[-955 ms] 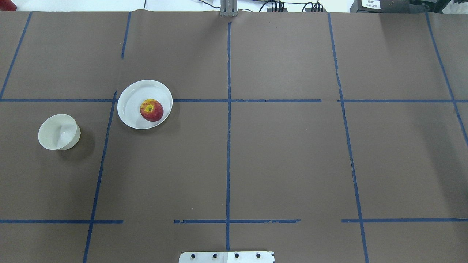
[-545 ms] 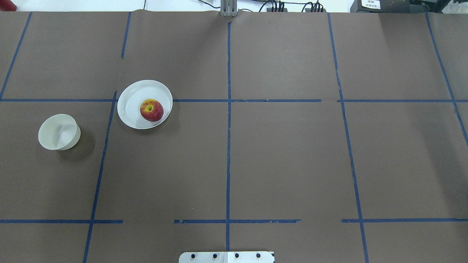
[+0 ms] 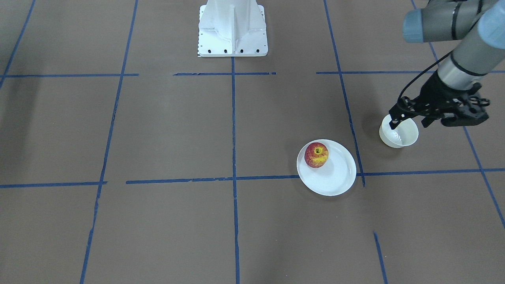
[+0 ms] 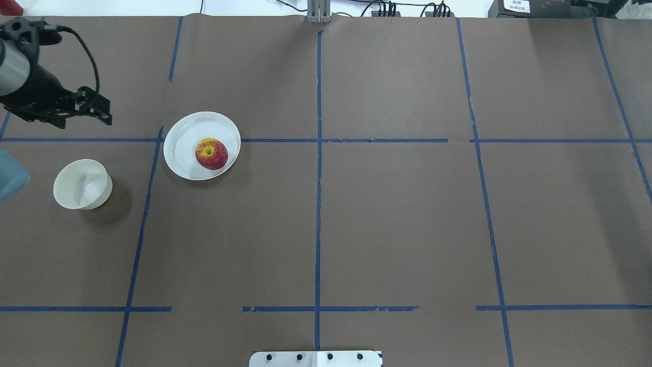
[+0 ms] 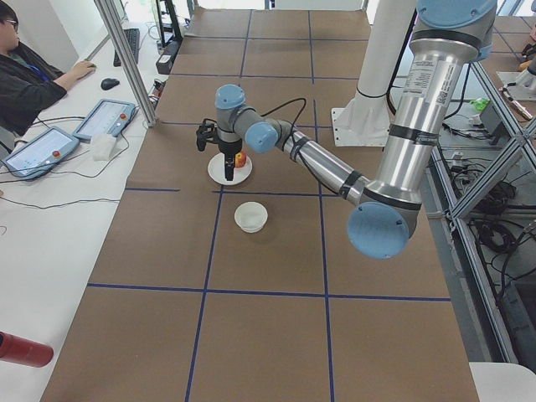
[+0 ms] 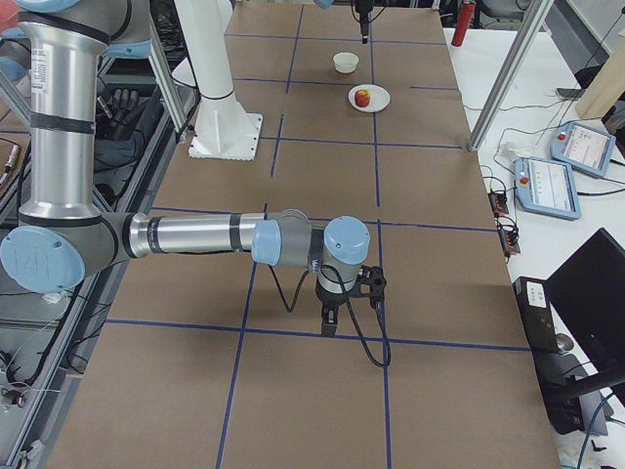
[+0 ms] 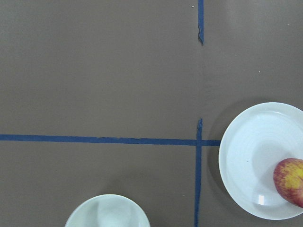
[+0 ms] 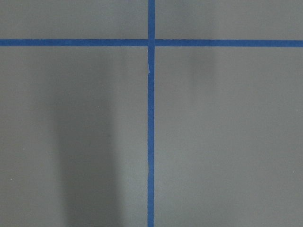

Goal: Move apple from plate to bowl
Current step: 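Move the left gripper over the red-yellow apple on the white plate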

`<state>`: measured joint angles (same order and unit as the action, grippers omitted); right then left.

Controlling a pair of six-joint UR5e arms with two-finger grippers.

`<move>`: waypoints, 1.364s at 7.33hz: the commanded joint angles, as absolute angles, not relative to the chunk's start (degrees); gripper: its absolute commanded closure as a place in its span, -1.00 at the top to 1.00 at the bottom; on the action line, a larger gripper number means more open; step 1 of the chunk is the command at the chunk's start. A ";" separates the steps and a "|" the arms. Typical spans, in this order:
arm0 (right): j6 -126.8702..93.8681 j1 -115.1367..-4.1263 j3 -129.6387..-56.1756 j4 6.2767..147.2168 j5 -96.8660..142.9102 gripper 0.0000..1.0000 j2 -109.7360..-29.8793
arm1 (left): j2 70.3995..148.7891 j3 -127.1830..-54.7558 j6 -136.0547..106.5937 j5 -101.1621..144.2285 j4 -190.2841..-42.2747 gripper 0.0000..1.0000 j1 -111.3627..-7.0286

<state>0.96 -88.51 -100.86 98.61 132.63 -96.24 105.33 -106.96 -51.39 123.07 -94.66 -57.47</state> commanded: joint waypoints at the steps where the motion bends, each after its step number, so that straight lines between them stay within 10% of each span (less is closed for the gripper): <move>1: 0.97 -88.51 -100.90 98.61 132.63 1.00 -96.24 | 112.72 -101.12 -57.64 120.15 -94.57 1.00 -52.75; 10: 0.97 -88.51 -100.90 98.61 132.63 1.00 -96.24 | 123.84 -84.56 -63.02 120.06 -102.38 1.00 -45.44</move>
